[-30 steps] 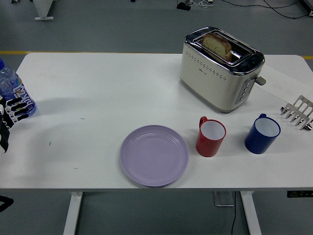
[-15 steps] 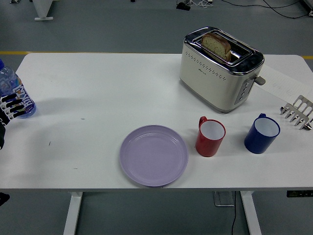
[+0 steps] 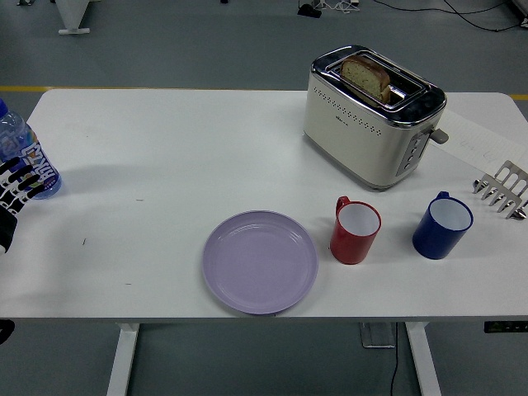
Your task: Push plate across desktop
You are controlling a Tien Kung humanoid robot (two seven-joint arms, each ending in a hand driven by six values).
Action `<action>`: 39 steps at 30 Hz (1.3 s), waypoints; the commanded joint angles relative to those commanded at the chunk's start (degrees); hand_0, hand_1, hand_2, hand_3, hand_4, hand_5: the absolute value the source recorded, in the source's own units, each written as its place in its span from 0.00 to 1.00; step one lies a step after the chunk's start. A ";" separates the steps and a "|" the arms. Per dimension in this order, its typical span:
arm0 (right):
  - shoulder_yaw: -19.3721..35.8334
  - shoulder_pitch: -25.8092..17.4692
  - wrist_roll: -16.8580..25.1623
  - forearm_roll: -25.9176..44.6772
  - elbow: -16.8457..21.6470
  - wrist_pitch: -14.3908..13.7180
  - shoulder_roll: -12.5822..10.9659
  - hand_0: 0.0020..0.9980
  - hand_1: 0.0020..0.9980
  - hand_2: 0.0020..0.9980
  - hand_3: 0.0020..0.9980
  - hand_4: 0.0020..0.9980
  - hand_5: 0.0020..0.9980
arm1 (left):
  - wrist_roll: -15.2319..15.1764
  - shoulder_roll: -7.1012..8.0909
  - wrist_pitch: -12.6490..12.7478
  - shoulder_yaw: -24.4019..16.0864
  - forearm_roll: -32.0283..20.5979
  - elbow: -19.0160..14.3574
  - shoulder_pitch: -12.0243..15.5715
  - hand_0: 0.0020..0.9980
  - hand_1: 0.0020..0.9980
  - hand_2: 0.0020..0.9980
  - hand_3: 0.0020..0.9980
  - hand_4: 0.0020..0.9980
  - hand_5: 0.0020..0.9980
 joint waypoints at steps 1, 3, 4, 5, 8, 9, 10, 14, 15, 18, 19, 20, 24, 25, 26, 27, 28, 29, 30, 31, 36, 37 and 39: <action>-0.01 0.00 -0.01 -0.01 0.00 -0.01 -0.01 0.55 0.45 0.57 0.58 0.30 0.47 | 0.83 -0.03 -0.88 -0.18 -1.03 0.07 -0.01 0.58 0.64 0.63 0.66 0.52 1.00; -0.01 0.00 -0.03 -0.02 0.00 -0.01 -0.02 0.55 0.45 0.57 0.58 0.30 0.47 | 2.08 -0.05 -2.13 -0.37 -2.13 0.21 0.01 0.58 0.64 0.63 0.66 0.52 1.00; -0.01 -0.01 -0.03 -0.01 0.00 -0.01 -0.02 0.55 0.45 0.57 0.58 0.30 0.47 | 2.53 -0.05 -2.52 -0.42 -2.26 0.27 0.03 0.58 0.64 0.63 0.66 0.52 1.00; 0.02 -0.01 -0.05 -0.04 0.01 -0.01 -0.01 0.55 0.45 0.57 0.58 0.30 0.47 | 2.89 -0.06 -2.78 -0.45 -2.29 0.32 0.04 0.58 0.64 0.63 0.66 0.52 1.00; 0.16 0.01 -0.15 -0.24 0.03 -0.02 0.04 0.55 0.45 0.57 0.58 0.30 0.47 | 3.49 -0.14 -3.15 -0.46 -2.39 0.46 0.01 0.59 0.66 0.64 0.67 0.53 1.00; 0.16 0.03 -0.16 -0.23 0.04 -0.03 0.05 0.55 0.45 0.57 0.58 0.30 0.47 | 3.62 -0.17 -3.19 -0.49 -2.41 0.51 -0.02 0.59 0.66 0.64 0.67 0.53 1.00; 0.14 0.04 -0.15 -0.19 0.04 -0.02 0.06 0.55 0.45 0.57 0.58 0.30 0.47 | 3.70 -0.20 -3.20 -0.52 -2.41 0.55 -0.03 0.59 0.66 0.64 0.67 0.53 1.00; 0.15 0.14 -0.17 -0.24 0.04 -0.02 0.06 0.55 0.45 0.57 0.58 0.30 0.47 | 3.87 -0.23 -3.20 -0.68 -2.41 0.70 -0.06 0.59 0.67 0.64 0.68 0.53 1.00; 0.15 0.15 -0.18 -0.25 0.04 -0.02 0.05 0.55 0.45 0.57 0.58 0.30 0.47 | 3.87 -0.24 -3.18 -0.72 -2.42 0.74 -0.06 0.59 0.67 0.64 0.68 0.53 1.00; 0.14 0.16 -0.17 -0.24 0.03 -0.02 0.04 0.55 0.45 0.57 0.58 0.30 0.47 | 3.86 -0.27 -3.09 -0.82 -2.44 0.85 -0.07 0.59 0.67 0.64 0.68 0.53 1.00; 0.15 0.15 -0.20 -0.30 0.04 -0.01 0.03 0.55 0.45 0.57 0.58 0.30 0.47 | 3.86 -0.29 -3.03 -0.82 -2.43 0.89 -0.08 0.60 0.67 0.65 0.68 0.53 1.00; 0.15 0.16 -0.22 -0.35 0.04 -0.01 0.02 0.55 0.45 0.57 0.58 0.30 0.47 | 3.84 -0.33 -2.94 -0.80 -2.45 0.97 -0.09 0.60 0.67 0.65 0.68 0.53 1.00; 0.13 0.13 -0.19 -0.32 0.03 0.00 0.00 0.55 0.45 0.57 0.58 0.30 0.47 | 3.85 -0.43 -2.82 -0.77 -2.43 1.16 -0.07 0.60 0.67 0.65 0.68 0.53 1.00; 0.15 0.13 -0.19 -0.37 0.02 0.01 -0.01 0.55 0.45 0.57 0.58 0.30 0.47 | 3.86 -0.46 -2.80 -0.75 -2.41 1.21 -0.06 0.61 0.68 0.66 0.68 0.54 1.00; 0.16 0.14 -0.21 -0.41 0.02 0.02 -0.01 0.55 0.45 0.57 0.58 0.30 0.47 | 3.86 -0.47 -2.78 -0.72 -2.40 1.23 -0.07 0.61 0.68 0.66 0.68 0.54 1.00; 0.17 0.16 -0.20 -0.36 0.03 -0.01 0.01 0.55 0.45 0.57 0.58 0.30 0.47 | 3.86 -0.47 -2.77 -0.64 -2.37 1.23 -0.09 0.61 0.68 0.66 0.68 0.54 1.00; 0.17 0.16 -0.20 -0.35 0.03 -0.01 0.02 0.55 0.45 0.57 0.58 0.30 0.47 | 3.86 -0.47 -2.76 -0.62 -2.36 1.23 -0.10 0.61 0.68 0.66 0.68 0.54 1.00; 0.12 0.18 -0.16 -0.28 0.02 0.00 0.00 0.55 0.45 0.57 0.58 0.30 0.47 | 3.85 -0.50 -2.74 -0.61 -2.35 1.24 -0.11 0.61 0.68 0.66 0.68 0.54 1.00; 0.08 0.22 -0.13 -0.26 0.01 0.01 -0.02 0.55 0.45 0.57 0.58 0.30 0.47 | 3.82 -0.53 -2.70 -0.60 -2.36 1.26 -0.13 0.61 0.68 0.66 0.68 0.54 1.00; 0.06 0.23 -0.13 -0.25 0.00 0.01 -0.03 0.55 0.45 0.57 0.58 0.30 0.47 | 3.82 -0.54 -2.68 -0.58 -2.36 1.27 -0.14 0.62 0.68 0.66 0.69 0.55 1.00; 0.05 0.17 -0.13 -0.13 0.04 -0.05 -0.01 0.55 0.45 0.57 0.58 0.30 0.47 | 3.80 -0.52 -2.58 -0.46 -2.34 1.34 -0.10 0.62 0.68 0.66 0.69 0.55 1.00; 0.04 0.12 -0.14 -0.10 0.05 -0.08 -0.01 0.55 0.45 0.57 0.58 0.30 0.47 | 3.80 -0.51 -2.56 -0.43 -2.34 1.37 -0.08 0.64 0.68 0.66 0.69 0.55 1.00; 0.06 0.02 -0.19 -0.13 0.09 -0.13 -0.01 0.55 0.45 0.57 0.58 0.30 0.47 | 3.76 -0.49 -2.49 -0.37 -2.35 1.42 -0.01 0.64 0.68 0.66 0.69 0.55 1.00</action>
